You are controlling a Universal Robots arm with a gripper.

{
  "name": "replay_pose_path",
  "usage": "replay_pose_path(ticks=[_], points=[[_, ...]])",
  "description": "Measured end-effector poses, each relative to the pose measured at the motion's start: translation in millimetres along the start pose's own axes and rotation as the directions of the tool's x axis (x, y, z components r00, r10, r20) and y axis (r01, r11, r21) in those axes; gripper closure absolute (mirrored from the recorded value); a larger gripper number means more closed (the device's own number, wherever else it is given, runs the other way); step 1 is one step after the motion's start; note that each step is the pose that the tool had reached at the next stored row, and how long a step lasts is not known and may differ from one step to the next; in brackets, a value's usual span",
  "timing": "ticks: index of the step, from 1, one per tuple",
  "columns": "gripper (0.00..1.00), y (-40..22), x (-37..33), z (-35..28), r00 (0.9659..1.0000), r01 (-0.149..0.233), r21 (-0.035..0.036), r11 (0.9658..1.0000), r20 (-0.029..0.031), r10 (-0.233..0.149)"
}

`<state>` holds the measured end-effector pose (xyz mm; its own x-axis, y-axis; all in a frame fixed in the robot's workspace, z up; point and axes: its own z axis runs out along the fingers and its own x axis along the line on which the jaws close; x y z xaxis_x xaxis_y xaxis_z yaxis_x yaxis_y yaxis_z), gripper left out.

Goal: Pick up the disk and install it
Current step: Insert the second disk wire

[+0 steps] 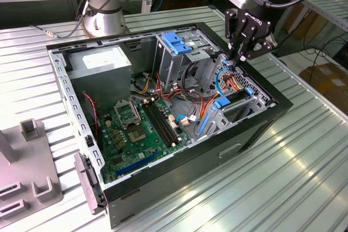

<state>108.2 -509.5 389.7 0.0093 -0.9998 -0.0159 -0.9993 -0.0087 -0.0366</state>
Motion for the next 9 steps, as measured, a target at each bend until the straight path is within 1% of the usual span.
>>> replay_pose_path(ticks=[1, 3, 5, 6, 7, 8, 9], points=[[0.70, 0.1, -0.7, 0.1, 1.0000, 0.000, 0.0000, 1.0000, -0.0020, 0.000], [0.70, 0.1, -2.7, 0.1, 0.9999, 0.000, 0.0000, 1.0000, -0.0121, 0.000], [0.70, 0.2, -5.9, 0.9, 0.9998, 0.001, 0.0000, 1.0000, -0.0187, -0.001], [0.70, 0.6, -7.9, 1.3, 0.9997, 0.001, 0.0005, 1.0000, -0.0232, -0.001], [0.70, 0.9, -9.6, 1.5, 0.9997, 0.001, 0.0011, 1.0000, -0.0254, -0.001], [0.70, 1.8, -11.1, 1.9, 0.9996, 0.001, 0.0023, 1.0000, -0.0295, -0.001], [0.70, 2.3, -11.6, 2.3, 0.9994, 0.002, 0.0029, 1.0000, -0.0352, -0.002]])
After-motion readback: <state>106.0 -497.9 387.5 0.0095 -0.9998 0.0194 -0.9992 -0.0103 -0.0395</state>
